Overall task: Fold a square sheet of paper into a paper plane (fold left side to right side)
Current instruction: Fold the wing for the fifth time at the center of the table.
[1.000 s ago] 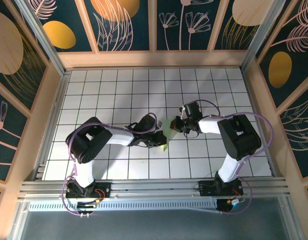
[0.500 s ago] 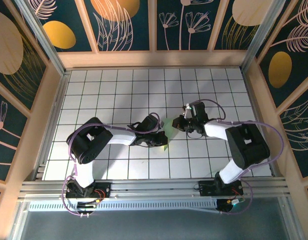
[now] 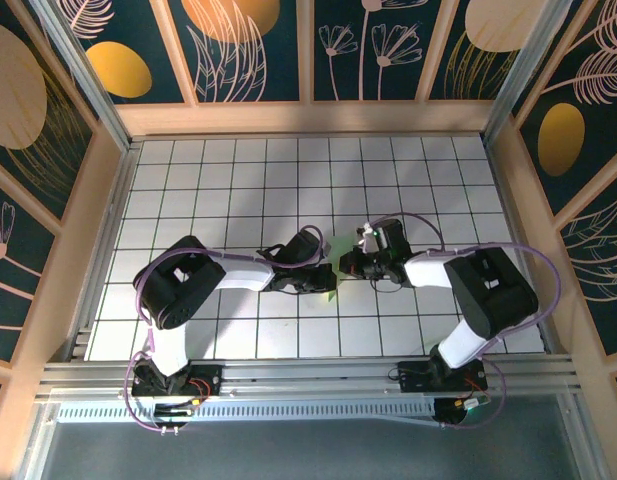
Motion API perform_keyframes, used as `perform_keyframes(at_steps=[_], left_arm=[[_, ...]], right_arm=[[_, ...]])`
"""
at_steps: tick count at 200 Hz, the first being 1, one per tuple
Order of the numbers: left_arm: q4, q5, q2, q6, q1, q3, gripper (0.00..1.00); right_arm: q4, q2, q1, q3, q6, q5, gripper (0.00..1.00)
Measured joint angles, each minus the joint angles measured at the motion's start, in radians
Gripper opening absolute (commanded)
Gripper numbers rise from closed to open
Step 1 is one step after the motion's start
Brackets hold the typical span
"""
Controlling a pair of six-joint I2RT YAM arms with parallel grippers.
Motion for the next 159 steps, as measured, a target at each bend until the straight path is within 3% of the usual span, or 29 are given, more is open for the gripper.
perform_keyframes(at_steps=[159], left_arm=[[-0.022, -0.071, -0.006, 0.032, -0.003, 0.01, 0.0]], right_arm=[[-0.094, 0.112, -0.023, 0.135, -0.058, 0.042, 0.0]])
